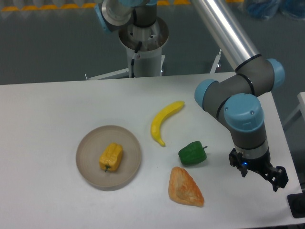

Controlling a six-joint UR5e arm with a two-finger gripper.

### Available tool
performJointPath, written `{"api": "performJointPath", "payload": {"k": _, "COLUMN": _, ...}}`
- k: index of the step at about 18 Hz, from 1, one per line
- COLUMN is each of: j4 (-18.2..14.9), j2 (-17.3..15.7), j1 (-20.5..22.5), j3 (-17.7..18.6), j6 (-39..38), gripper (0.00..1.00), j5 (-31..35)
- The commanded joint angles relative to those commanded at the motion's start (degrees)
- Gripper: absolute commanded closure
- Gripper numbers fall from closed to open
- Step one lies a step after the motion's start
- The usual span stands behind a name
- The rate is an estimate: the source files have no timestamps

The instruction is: Pick up the yellow pepper from the plate

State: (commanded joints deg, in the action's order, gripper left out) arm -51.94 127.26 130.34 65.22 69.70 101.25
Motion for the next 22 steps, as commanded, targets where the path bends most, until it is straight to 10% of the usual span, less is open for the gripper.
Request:
{"api": "performJointPath", "payload": {"k": 10, "j4": -0.4, "j2": -3.2, "j1": -1.0, "j3": 2.4, "j6": -1.6, "gripper": 0.00, "j5": -0.3}}
{"api": "performJointPath", "payload": {"k": 18, "j4": -13.1, "j2": -18.0, "j1": -4.2, "j3": 13.7, "j6": -20.5, "gripper": 0.00, "j5": -9.4}}
{"api": "performJointPath", "payload": {"k": 22, "j4": -14.1, "j2": -24.6, "j1": -8.2, "j3": 21.2, "j6": -29.2, "gripper": 0.00, "j5": -14.6}}
